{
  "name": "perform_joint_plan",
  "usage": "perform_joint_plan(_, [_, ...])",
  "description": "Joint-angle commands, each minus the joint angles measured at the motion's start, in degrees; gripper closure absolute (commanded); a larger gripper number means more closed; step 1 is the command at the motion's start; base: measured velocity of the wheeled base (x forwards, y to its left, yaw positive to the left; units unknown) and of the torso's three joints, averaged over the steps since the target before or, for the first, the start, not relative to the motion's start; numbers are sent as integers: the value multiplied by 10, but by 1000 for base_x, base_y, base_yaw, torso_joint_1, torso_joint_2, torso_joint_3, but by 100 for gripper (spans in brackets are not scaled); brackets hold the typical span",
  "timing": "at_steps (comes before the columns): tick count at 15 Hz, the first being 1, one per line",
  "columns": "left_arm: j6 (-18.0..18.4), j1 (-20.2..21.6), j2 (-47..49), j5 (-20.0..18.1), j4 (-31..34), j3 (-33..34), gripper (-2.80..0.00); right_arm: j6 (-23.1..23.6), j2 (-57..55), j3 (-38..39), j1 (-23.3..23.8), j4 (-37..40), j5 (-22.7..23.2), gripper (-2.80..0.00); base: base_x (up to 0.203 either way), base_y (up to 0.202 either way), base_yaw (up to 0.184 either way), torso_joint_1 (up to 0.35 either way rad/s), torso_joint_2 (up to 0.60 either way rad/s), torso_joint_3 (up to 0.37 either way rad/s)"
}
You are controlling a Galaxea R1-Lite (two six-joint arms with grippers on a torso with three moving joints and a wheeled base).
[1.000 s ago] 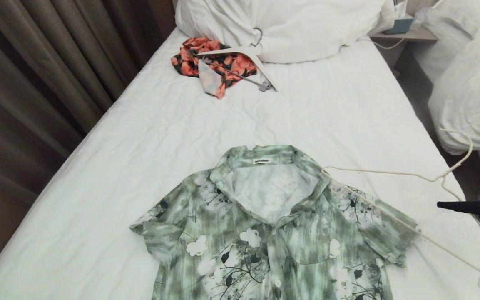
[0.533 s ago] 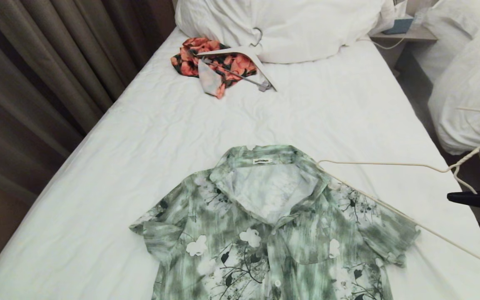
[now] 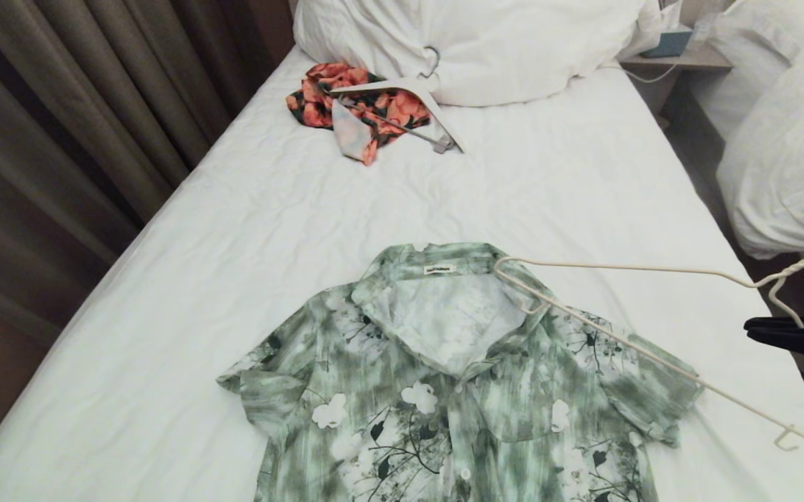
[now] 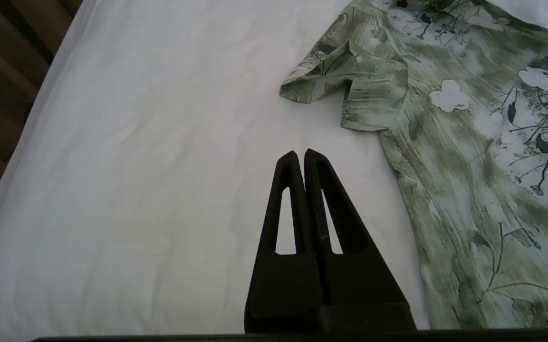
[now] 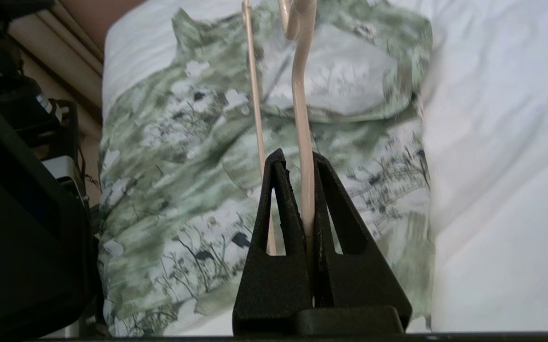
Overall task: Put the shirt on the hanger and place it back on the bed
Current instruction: Lift the shirt and hanger
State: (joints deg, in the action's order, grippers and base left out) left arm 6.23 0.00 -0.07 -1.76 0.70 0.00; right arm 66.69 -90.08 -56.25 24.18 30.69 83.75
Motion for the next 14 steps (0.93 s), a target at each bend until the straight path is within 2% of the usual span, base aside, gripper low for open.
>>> perform_joint_plan(1, [0, 0, 1, 0, 0, 0, 0, 2, 29, 7, 4, -1, 11, 0, 0, 0, 0, 0, 0, 0])
perform_joint_plan(3, [1, 0, 1, 0, 0, 0, 0, 0, 41, 8, 13, -1, 24, 0, 0, 0, 0, 0, 0, 0])
perform_joint_plan(10, [4, 0, 0, -6, 0, -6, 0, -23, 87, -12, 16, 5, 25, 0, 0, 0, 0, 0, 0, 0])
perform_joint_plan(12, [2, 0, 22, -34, 12, -57, 0, -27, 96, -13, -5, 14, 21, 0, 0, 0, 0, 0, 0, 0])
perform_joint_plan(14, [-5, 0, 89, -71, 21, -85, 0, -37, 96, -35, -30, 15, 21, 0, 0, 0, 0, 0, 0, 0])
